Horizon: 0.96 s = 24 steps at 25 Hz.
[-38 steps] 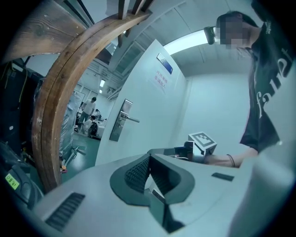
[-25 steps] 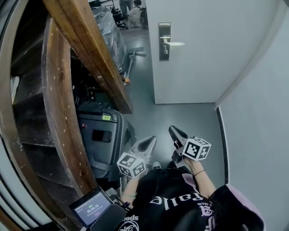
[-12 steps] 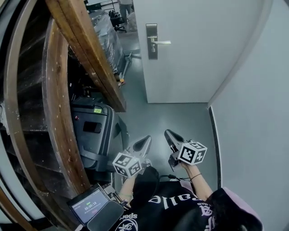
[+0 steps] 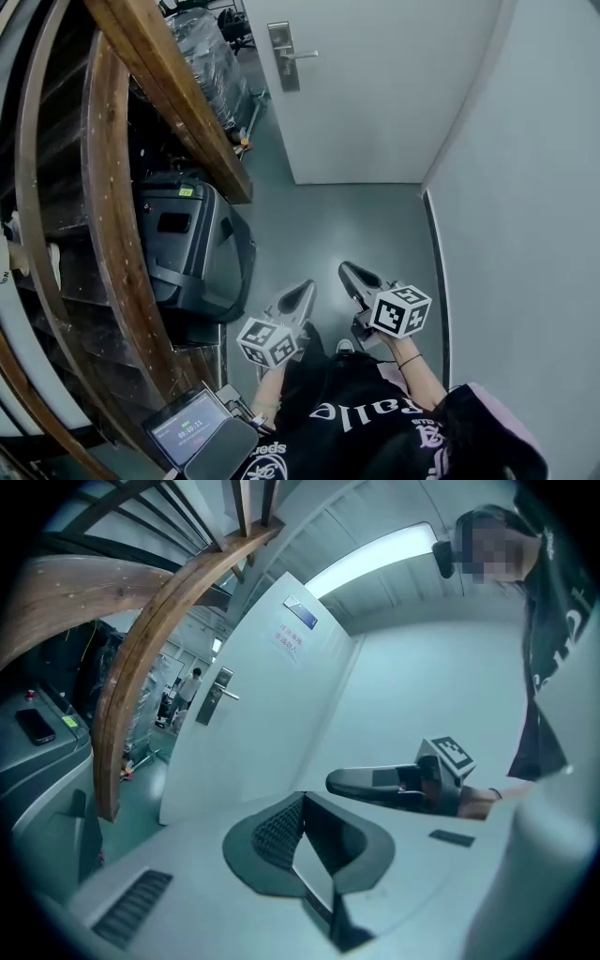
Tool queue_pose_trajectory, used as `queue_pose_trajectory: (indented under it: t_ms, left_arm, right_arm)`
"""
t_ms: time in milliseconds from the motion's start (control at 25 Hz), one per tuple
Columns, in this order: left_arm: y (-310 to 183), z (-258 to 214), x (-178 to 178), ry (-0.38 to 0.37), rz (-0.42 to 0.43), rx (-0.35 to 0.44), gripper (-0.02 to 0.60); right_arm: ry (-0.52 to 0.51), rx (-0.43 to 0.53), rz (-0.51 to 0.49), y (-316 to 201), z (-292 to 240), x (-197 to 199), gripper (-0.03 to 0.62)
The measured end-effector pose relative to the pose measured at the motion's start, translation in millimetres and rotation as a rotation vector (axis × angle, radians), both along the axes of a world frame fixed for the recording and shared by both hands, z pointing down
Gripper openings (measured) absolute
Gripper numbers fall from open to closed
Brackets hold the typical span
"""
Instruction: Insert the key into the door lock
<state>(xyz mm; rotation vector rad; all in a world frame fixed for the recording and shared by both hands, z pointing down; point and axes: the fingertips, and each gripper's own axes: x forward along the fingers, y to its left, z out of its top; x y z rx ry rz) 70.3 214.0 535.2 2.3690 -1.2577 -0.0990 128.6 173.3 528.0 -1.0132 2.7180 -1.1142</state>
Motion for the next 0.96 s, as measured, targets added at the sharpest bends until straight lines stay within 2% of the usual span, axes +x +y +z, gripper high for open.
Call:
queue_pose_trajectory:
  t_ms: [200, 360, 680, 960]
  left_arm:
    - [43, -2, 28, -0.017, -0.005, -0.011, 0.005]
    - [68, -3, 35, -0.034, -0.012, -0.012, 0.005]
    - [94, -12, 30, -0.058, -0.008, 0.009, 0.005]
    - [115, -17, 2, -0.062, -0.009, 0.015, 0.005]
  right_arm:
    - [-0.011, -0.005, -0.016, 40, -1, 26, 0.035]
    - [-0.022, 0.002, -0.028, 63, -1, 31, 0.035]
    - [-0.03, 0.023, -0.045, 90, -7, 20, 0.035]
    - [-0.018, 0.038, -0.051, 112, -13, -9, 0.035]
